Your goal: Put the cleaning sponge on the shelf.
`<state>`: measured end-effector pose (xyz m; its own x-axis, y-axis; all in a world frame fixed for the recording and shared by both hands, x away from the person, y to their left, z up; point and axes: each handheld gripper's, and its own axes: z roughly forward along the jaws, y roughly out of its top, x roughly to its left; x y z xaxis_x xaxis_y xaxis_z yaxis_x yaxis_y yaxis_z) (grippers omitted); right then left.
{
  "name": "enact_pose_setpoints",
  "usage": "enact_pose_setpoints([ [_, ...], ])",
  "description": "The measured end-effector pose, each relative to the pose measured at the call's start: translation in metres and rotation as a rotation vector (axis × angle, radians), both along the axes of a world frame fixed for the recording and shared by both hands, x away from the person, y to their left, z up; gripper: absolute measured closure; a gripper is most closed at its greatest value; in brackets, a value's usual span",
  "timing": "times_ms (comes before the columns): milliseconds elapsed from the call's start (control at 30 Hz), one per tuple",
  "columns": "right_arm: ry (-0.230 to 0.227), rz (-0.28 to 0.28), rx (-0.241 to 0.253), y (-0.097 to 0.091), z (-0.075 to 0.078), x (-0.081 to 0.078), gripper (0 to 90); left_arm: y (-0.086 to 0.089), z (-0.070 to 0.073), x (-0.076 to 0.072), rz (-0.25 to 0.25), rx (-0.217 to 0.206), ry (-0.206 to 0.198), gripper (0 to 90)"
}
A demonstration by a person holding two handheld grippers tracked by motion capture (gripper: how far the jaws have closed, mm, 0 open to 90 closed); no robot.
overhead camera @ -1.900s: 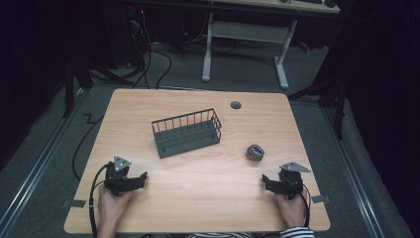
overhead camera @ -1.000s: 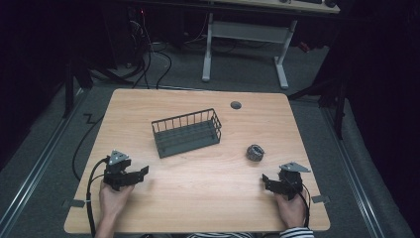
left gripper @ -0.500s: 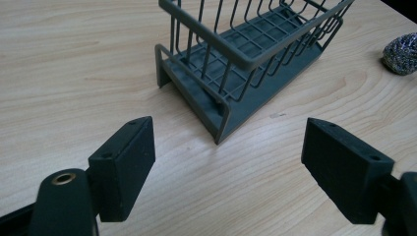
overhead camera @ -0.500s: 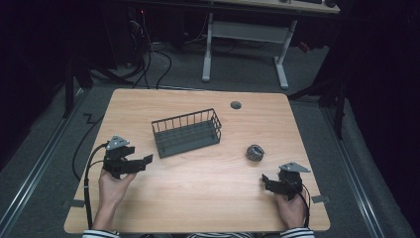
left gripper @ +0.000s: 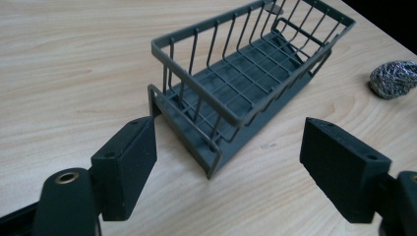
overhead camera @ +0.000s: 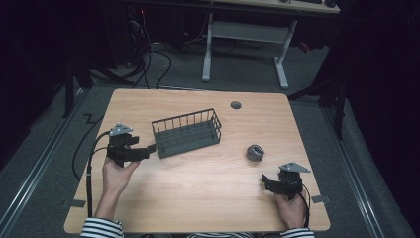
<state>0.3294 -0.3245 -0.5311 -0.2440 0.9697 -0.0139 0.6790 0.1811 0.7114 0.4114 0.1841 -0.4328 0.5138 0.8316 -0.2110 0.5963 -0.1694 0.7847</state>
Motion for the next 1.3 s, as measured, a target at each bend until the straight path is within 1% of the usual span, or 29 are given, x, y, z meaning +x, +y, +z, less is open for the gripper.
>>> enact_pose_setpoints([
  [33, 0.0, 0.0, 0.0, 0.0, 0.0, 0.0, 19.3, -0.003, 0.002, 0.005, 0.005, 0.004, -0.001, 22.6],
  [133, 0.0, 0.003, -0.001, 0.0, 0.0, 0.0, 19.3, -0.01, 0.004, 0.014, 0.014, 0.02, 0.002, 23.8],
  [233, -0.001, 0.006, -0.002, 0.0, 0.0, 0.0, 19.3, -0.015, 0.004, 0.024, 0.026, 0.048, 0.011, 24.3],
  [300, -0.001, 0.009, -0.003, 0.0, 0.0, 0.0, 19.3, -0.017, 0.004, 0.027, 0.033, 0.053, 0.011, 25.6],
  [333, 0.0, 0.009, -0.002, 0.0, 0.0, 0.0, 19.3, -0.019, 0.002, 0.032, 0.043, 0.068, 0.016, 25.8],
  [400, -0.001, 0.01, -0.002, 0.0, 0.0, 0.0, 19.3, -0.022, 0.001, 0.036, 0.053, 0.081, 0.021, 26.9],
  [533, 0.0, 0.01, -0.002, 0.0, 0.0, 0.0, 19.3, -0.025, -0.004, 0.043, 0.066, 0.088, 0.031, 30.0],
  [633, 0.0, 0.01, -0.001, 0.0, 0.0, 0.0, 19.3, -0.027, -0.008, 0.046, 0.068, 0.093, 0.041, 33.5],
  [800, 0.0, 0.01, -0.001, 0.0, 0.0, 0.0, 19.3, -0.03, -0.012, 0.047, 0.065, 0.096, 0.044, 38.6],
  [1033, 0.0, 0.01, -0.001, 0.0, 0.0, 0.0, 19.3, -0.031, -0.017, 0.047, 0.052, 0.107, 0.052, 49.4],
  [1100, -0.001, 0.012, -0.001, 0.0, 0.0, 0.0, 19.3, -0.032, -0.018, 0.047, 0.051, 0.118, 0.051, 52.9],
  [1167, -0.001, 0.012, -0.001, 0.0, 0.0, 0.0, 19.3, -0.032, -0.018, 0.047, 0.054, 0.122, 0.05, 55.0],
  [1233, -0.001, 0.012, -0.001, 0.0, 0.0, 0.0, 19.3, -0.03, -0.019, 0.047, 0.05, 0.105, 0.056, 55.0],
  [1300, -0.001, 0.013, -0.001, 0.0, 0.0, 0.0, 19.3, -0.03, -0.019, 0.047, 0.05, 0.109, 0.055, 55.3],
])
